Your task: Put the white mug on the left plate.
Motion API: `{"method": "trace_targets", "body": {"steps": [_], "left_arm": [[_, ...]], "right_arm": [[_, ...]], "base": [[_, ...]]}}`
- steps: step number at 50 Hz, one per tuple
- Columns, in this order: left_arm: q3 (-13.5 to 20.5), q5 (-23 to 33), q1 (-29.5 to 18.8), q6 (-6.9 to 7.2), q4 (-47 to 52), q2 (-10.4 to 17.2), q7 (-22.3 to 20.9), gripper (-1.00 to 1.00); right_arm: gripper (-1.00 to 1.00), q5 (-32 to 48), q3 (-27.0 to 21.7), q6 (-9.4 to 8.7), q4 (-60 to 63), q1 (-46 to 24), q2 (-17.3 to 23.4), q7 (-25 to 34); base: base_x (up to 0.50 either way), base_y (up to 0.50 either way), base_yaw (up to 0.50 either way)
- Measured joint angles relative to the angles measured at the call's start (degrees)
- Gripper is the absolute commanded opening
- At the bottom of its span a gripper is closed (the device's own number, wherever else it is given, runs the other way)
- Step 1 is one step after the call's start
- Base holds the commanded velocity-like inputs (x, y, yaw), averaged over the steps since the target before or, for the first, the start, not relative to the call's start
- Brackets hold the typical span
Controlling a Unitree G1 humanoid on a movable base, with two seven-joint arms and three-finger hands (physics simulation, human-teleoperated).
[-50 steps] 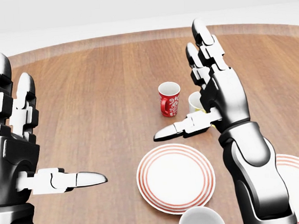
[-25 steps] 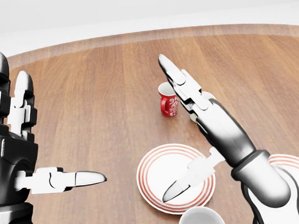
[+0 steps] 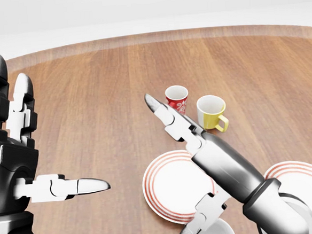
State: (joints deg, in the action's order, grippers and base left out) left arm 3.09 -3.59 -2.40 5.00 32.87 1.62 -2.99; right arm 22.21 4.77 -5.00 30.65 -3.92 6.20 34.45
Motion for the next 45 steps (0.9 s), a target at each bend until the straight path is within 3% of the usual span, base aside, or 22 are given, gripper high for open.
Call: {"method": "trace_targets", "body": {"steps": [29,45], "left_arm": [[0.1,-0.1,0.0,0.0,0.2,0.1,0.0,1.0],[0.2,-0.1,-0.1,0.0,0.4,0.1,0.0,1.0]], "right_arm": [[1.0,7.1,1.0,0.0,2.4,8.2,-0.3,3.2],[1.0,12.6,1.8,0.0,3.4,12.3,-0.8,1.7]], "base": [[0.0,0.0,0.0],[0.0,0.0,0.0]]}}
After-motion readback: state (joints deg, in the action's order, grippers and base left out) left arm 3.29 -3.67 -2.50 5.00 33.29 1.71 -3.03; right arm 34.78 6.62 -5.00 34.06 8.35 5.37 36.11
